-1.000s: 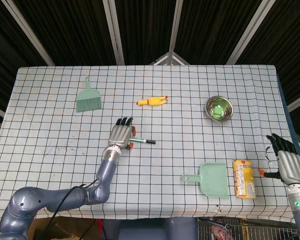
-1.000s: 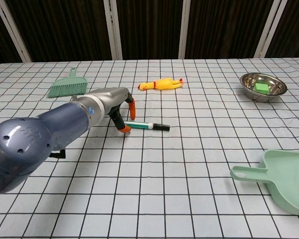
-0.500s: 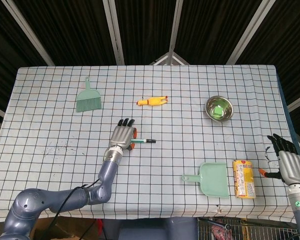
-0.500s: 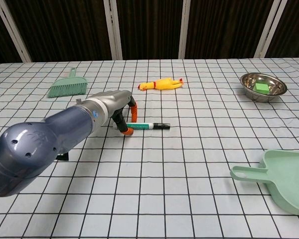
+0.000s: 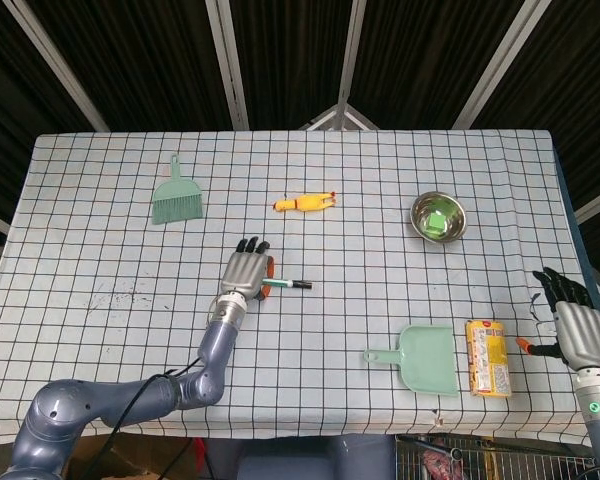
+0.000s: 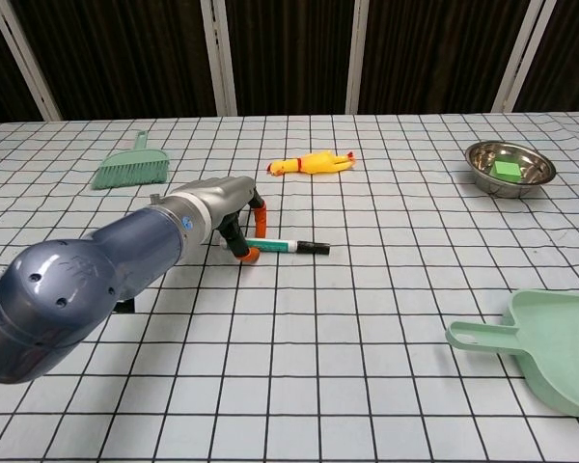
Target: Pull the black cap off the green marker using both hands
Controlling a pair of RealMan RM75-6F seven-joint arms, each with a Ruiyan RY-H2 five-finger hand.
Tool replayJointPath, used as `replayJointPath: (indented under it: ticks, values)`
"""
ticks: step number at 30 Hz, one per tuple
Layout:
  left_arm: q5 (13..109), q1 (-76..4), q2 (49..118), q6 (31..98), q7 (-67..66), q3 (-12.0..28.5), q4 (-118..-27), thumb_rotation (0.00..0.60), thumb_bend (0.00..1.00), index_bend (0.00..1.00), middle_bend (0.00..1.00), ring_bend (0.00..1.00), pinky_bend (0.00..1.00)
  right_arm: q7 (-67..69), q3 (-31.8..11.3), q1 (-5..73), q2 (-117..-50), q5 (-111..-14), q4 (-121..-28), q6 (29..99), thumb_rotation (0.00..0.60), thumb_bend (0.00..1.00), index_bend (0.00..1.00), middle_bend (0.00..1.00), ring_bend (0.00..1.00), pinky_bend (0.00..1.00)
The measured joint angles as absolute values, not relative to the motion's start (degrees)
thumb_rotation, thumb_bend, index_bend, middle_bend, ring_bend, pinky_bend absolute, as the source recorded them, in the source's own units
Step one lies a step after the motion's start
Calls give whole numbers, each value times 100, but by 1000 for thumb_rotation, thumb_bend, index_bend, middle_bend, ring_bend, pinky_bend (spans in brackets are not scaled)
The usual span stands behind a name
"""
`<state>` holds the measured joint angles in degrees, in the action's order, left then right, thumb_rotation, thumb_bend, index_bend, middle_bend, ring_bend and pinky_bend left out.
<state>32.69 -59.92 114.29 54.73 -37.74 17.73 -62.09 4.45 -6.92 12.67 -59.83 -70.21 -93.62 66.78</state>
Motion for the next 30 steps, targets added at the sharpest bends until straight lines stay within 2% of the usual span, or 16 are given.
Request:
replayJointPath:
  ticks: [8, 14, 20, 26, 30]
  values:
    - [3410, -5963, 11533, 5504, -3530, 1915, -6133, 600, 618, 630, 184, 0, 0, 424, -688, 1276, -5978, -6998, -9346, 6642, 600, 164, 97, 0, 0, 0]
    - [3558, -5909, 11386, 5557, -3384, 2050, -6487, 600, 620, 636, 191, 0, 0, 330, -728, 1333, -5936, -6971, -9427, 6610, 600, 164, 104, 0, 0, 0]
    - [3532, -5863, 11022, 5995, -3630, 2246, -7402, 600, 620, 649, 198, 0, 0, 128, -930, 1446, -5989, -6957, -9725, 6832, 600, 164, 172, 0, 0, 0]
    - [3249, -5887, 10628, 6682, -4280, 2493, -8464, 600, 620, 649, 205, 0, 0, -41, -1210, 1684, -5989, -6580, -10562, 6746, 600, 164, 224, 0, 0, 0]
    - [2968, -5943, 10447, 7031, -4600, 2683, -8950, 600, 618, 649, 207, 0, 0, -704, -1382, 1973, -6040, -6201, -11024, 6714, 600, 164, 247, 0, 0, 0]
